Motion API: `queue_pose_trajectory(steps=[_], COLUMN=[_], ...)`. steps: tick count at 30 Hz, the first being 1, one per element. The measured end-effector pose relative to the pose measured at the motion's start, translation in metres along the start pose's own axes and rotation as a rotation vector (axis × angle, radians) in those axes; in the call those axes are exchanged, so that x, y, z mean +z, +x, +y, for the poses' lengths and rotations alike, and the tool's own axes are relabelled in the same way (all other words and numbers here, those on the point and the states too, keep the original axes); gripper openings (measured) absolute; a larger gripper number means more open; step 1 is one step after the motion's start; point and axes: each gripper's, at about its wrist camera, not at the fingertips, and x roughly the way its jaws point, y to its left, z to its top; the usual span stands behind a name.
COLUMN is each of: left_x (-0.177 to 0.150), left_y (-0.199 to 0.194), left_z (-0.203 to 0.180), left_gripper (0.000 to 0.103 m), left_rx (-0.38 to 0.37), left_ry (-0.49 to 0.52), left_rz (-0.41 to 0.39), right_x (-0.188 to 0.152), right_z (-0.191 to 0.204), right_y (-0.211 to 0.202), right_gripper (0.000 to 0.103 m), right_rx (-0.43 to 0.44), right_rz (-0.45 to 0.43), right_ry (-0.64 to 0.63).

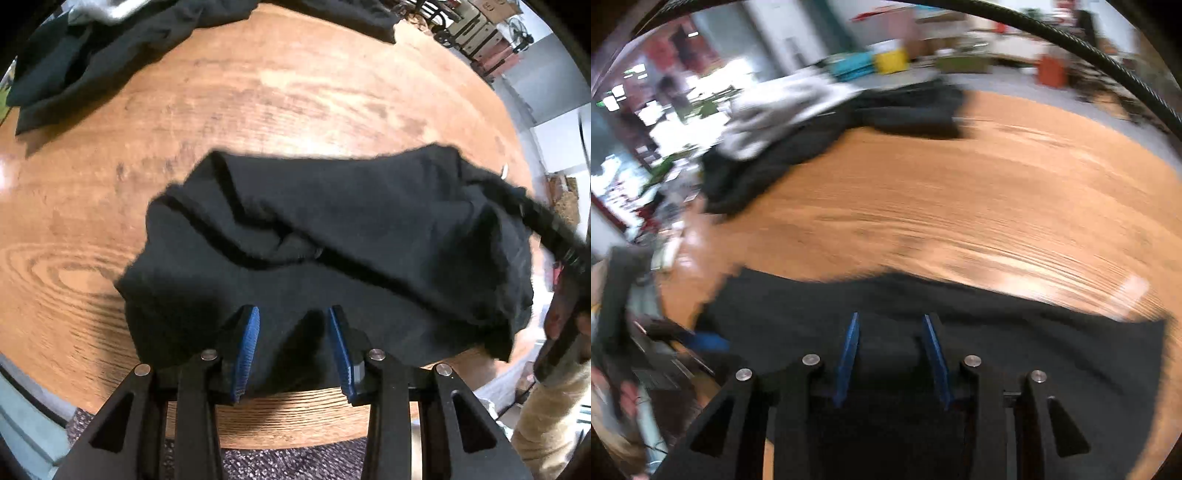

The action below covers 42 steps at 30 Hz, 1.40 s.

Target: Fold clothes

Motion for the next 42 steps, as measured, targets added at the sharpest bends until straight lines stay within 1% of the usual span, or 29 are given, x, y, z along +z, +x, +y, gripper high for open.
queue_pose_trajectory(steps=[1, 2, 3, 5, 6, 8, 9, 10, 11, 13, 14, 15, 17, 18, 20, 21, 22, 23, 25, 26, 27, 28, 30, 31, 32, 34, 37, 40, 42], left_x=[-0.003, -0.006, -0.009, -0.013, -0.015, -0.018, -0.019, -0.019, -0.020, -0.020, -0.020, -0.019, -0.018, -0.016, -0.014, -0.013, -0.013, -0.013, -0.012, -0.011, -0.010, -0.009, -0.005, -0.003, -0.001, 0.002, 0.008, 0.015, 0.019], left_y=[-0.001, -0.002, -0.003, -0.002, 0.000, 0.001, 0.002, 0.003, 0.004, 0.007, 0.009, 0.010, 0.012, 0.014, 0.017, 0.019, 0.021, 0.023, 0.025, 0.026, 0.026, 0.027, 0.028, 0.029, 0.030, 0.032, 0.038, 0.042, 0.046], left_z=[0.002, 0.003, 0.008, 0.014, 0.016, 0.009, 0.010, 0.012, 0.015, 0.019, 0.021, 0.023, 0.024, 0.024, 0.028, 0.034, 0.041, 0.042, 0.038, 0.036, 0.034, 0.030, 0.020, 0.016, 0.014, 0.009, 0.005, 0.001, 0.027], left_gripper=[0.040, 0.037, 0.034, 0.011, 0.007, 0.004, 0.004, 0.004, 0.003, 0.002, 0.002, 0.002, 0.002, 0.002, 0.002, 0.002, 0.002, 0.002, 0.002, 0.002, 0.002, 0.002, 0.002, 0.002, 0.002, 0.002, 0.002, 0.002, 0.002], left_rx=[-0.005, -0.013, -0.021, -0.014, -0.013, -0.031, -0.054, -0.076, -0.095, -0.137, -0.159, -0.181, -0.208, -0.220, -0.245, -0.258, -0.274, -0.285, -0.285, -0.283, -0.282, -0.268, -0.232, -0.220, -0.217, -0.215, -0.232, -0.238, -0.232], left_ry=[-0.011, -0.024, -0.056, -0.094, -0.103, -0.110, -0.120, -0.130, -0.143, -0.172, -0.187, -0.201, -0.220, -0.228, -0.245, -0.255, -0.268, -0.277, -0.274, -0.271, -0.269, -0.256, -0.220, -0.204, -0.194, -0.176, -0.164, -0.150, -0.142], left_rz=[-0.023, -0.046, -0.070, -0.097, -0.104, -0.121, -0.120, -0.120, -0.122, -0.127, -0.127, -0.127, -0.124, -0.122, -0.120, -0.121, -0.124, -0.128, -0.135, -0.139, -0.142, -0.145, -0.149, -0.149, -0.148, -0.146, -0.137, -0.133, -0.136], right_x=[0.006, 0.012, 0.015, 0.019, 0.021, 0.024, 0.026, 0.027, 0.030, 0.037, 0.040, 0.042, 0.039, 0.034, 0.011, 0.000, -0.018, -0.035, -0.060, -0.070, -0.075, -0.076, -0.077, -0.073, -0.071, -0.061, -0.036, -0.006, 0.007], right_z=[0.018, 0.035, 0.049, 0.059, 0.061, 0.065, 0.068, 0.073, 0.079, 0.086, 0.088, 0.087, 0.090, 0.099, 0.121, 0.127, 0.134, 0.140, 0.139, 0.138, 0.135, 0.135, 0.138, 0.139, 0.142, 0.149, 0.151, 0.141, 0.143], right_y=[0.012, 0.023, 0.033, 0.056, 0.059, 0.064, 0.068, 0.074, 0.077, 0.084, 0.086, 0.082, 0.057, 0.044, 0.016, 0.013, 0.014, 0.016, 0.031, 0.036, 0.034, 0.035, 0.035, 0.038, 0.041, 0.051, 0.066, 0.081, 0.089], right_gripper=[0.035, 0.033, 0.034, 0.032, 0.031, 0.028, 0.026, 0.025, 0.027, 0.025, 0.023, 0.022, 0.022, 0.022, 0.023, 0.023, 0.023, 0.021, 0.022, 0.018, 0.017, 0.017, 0.019, 0.017, 0.017, 0.017, 0.017, 0.016, 0.013], right_rx=[0.014, 0.020, -0.010, -0.091, -0.111, -0.151, -0.183, -0.237, -0.281, -0.321, -0.333, -0.296, -0.160, -0.105, 0.012, 0.046, 0.075, 0.096, 0.042, 0.011, -0.007, -0.049, -0.072, -0.103, -0.128, -0.155, -0.188, -0.219, -0.283], right_rz=[0.020, 0.042, 0.079, 0.155, 0.162, 0.174, 0.169, 0.156, 0.134, 0.103, 0.091, 0.093, 0.075, 0.062, 0.043, 0.050, 0.078, 0.104, 0.112, 0.097, 0.039, 0.012, -0.030, -0.044, -0.061, -0.080, -0.108, -0.091, -0.088], right_ry=[-0.031, -0.061, -0.086, -0.122, -0.124, -0.129, -0.144, -0.182, -0.213, -0.241, -0.247, -0.219, -0.153, -0.172, -0.247, -0.259, -0.256, -0.252, -0.217, -0.195, -0.172, -0.157, -0.125, -0.131, -0.140, -0.148, -0.132, -0.082, -0.099])
